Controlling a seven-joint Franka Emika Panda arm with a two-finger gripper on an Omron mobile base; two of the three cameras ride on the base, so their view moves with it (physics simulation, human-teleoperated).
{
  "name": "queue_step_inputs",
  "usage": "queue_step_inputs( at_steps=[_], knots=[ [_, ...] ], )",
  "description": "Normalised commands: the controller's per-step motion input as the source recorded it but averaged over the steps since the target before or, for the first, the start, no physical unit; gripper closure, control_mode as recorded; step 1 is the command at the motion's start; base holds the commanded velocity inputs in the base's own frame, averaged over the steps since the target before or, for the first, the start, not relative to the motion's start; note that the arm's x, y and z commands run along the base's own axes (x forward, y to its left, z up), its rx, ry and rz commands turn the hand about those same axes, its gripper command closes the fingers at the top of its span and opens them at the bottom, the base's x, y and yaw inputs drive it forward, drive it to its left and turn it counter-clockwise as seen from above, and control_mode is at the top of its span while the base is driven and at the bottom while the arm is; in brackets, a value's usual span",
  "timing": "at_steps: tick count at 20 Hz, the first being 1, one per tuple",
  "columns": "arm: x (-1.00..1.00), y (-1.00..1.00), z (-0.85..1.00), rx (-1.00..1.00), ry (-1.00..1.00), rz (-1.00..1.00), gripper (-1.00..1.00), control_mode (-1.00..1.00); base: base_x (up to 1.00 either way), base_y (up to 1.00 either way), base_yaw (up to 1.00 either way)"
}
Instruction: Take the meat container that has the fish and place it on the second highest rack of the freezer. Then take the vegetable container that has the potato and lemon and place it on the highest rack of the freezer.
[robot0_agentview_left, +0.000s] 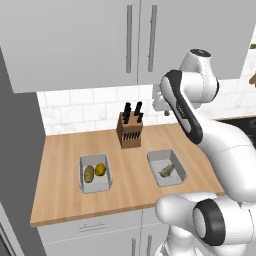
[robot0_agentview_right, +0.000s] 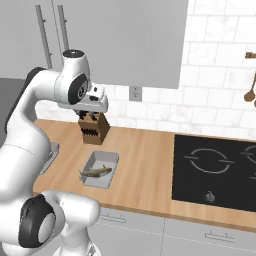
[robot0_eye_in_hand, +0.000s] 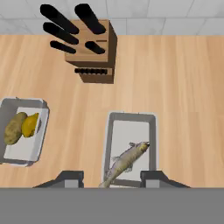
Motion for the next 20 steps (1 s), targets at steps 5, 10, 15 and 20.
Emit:
queue_step_inputs(
  at_steps=[5, 10, 15, 20],
  knots=[
    [-0.16, -0.21, -0.34, 0.00, 0.00, -0.04, -1.00, -1.00, 0.00, 0.00, 0.00],
    [-0.05, -0.52, -0.98, 0.01, 0.03, -0.28, -1.00, -1.00, 0.00, 0.00, 0.00],
    [0.00, -0.08, -0.73, 0.03, 0.20, -0.46, -1.00, -1.00, 0.00, 0.00, 0.00],
    [0.00, -0.39, -0.79, 0.15, 0.31, -0.21, -1.00, -1.00, 0.00, 0.00, 0.00]
  ],
)
